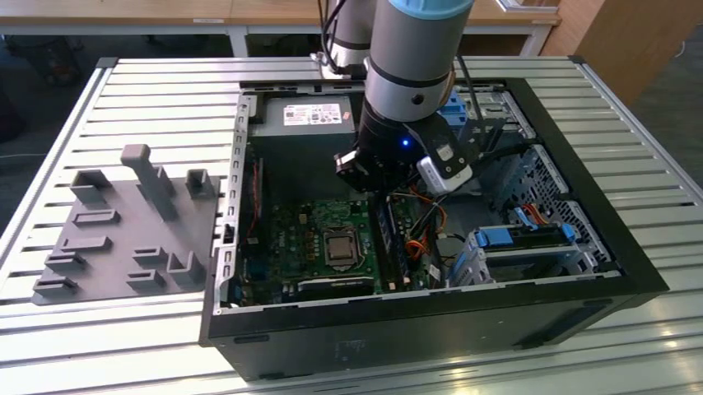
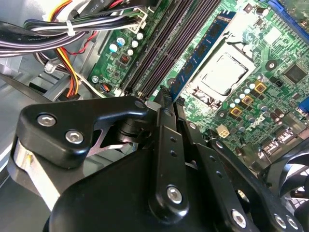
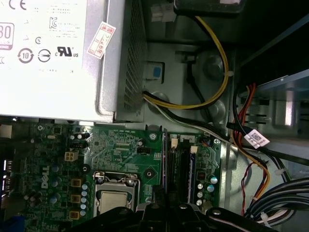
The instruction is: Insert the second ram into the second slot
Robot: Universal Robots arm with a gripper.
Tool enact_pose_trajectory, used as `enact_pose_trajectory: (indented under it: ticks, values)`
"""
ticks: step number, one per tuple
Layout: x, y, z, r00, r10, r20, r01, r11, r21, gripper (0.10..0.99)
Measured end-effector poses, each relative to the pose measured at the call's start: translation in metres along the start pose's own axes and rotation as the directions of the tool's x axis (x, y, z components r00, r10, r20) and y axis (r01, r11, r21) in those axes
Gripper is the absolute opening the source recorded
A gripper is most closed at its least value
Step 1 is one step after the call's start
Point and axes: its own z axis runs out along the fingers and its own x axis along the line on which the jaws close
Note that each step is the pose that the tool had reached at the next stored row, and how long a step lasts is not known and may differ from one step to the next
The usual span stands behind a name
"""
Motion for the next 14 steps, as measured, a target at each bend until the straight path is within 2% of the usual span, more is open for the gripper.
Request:
enact_pose_trajectory:
  ticks: [11, 14]
  values:
    - [0.0008, -0.0008, 0.0031, 1.0000, 0.006, 0.0002, -0.006, 1.0000, 0.000, 0.137]
    - [0.0010, -0.0045, 0.0040, 0.9999, 0.011, 0.0002, -0.011, 0.9999, 0.000, 0.137]
